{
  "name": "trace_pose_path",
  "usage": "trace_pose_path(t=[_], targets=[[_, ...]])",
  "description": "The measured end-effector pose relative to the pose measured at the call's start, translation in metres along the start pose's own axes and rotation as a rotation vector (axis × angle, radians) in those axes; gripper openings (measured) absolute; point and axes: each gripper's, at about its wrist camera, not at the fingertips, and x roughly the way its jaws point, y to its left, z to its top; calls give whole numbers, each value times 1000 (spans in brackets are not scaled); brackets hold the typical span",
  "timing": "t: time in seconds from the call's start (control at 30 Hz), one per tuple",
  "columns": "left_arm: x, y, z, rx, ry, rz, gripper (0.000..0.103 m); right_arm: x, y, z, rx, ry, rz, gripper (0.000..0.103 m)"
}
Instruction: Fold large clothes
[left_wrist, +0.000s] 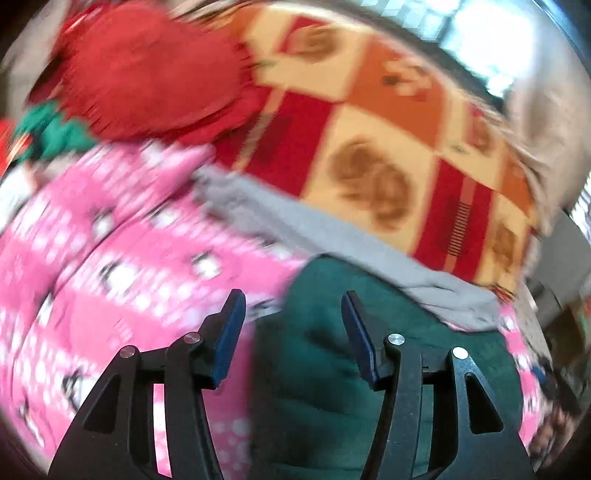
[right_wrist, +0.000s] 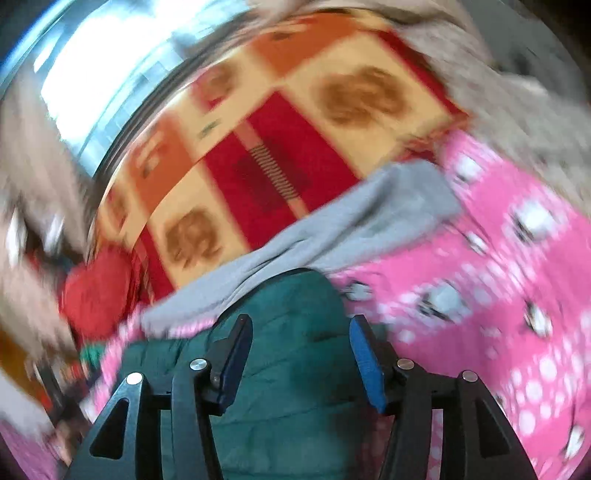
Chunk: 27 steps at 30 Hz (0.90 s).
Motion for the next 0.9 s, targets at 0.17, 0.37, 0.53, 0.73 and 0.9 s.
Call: trace_pose_path(t=[0.17,0.37,0.53,0.73,0.9], targets=[[23,-44,-15,169,74,-33,54,39,43,-12,-202,101,-73,71],[69,-30,-29,116,216,81,55,78,19,-22,-126,262,-134,78],[73,-39,-39,187,203,107,72,90,37,-32,-240,285,-174,100],[76,-38,-41,202,197,132,81,94,34,-35,-224,293,-182,103],[77,-40,-42,208,184,148,81,94,37,-36,-223,283,-194,103]])
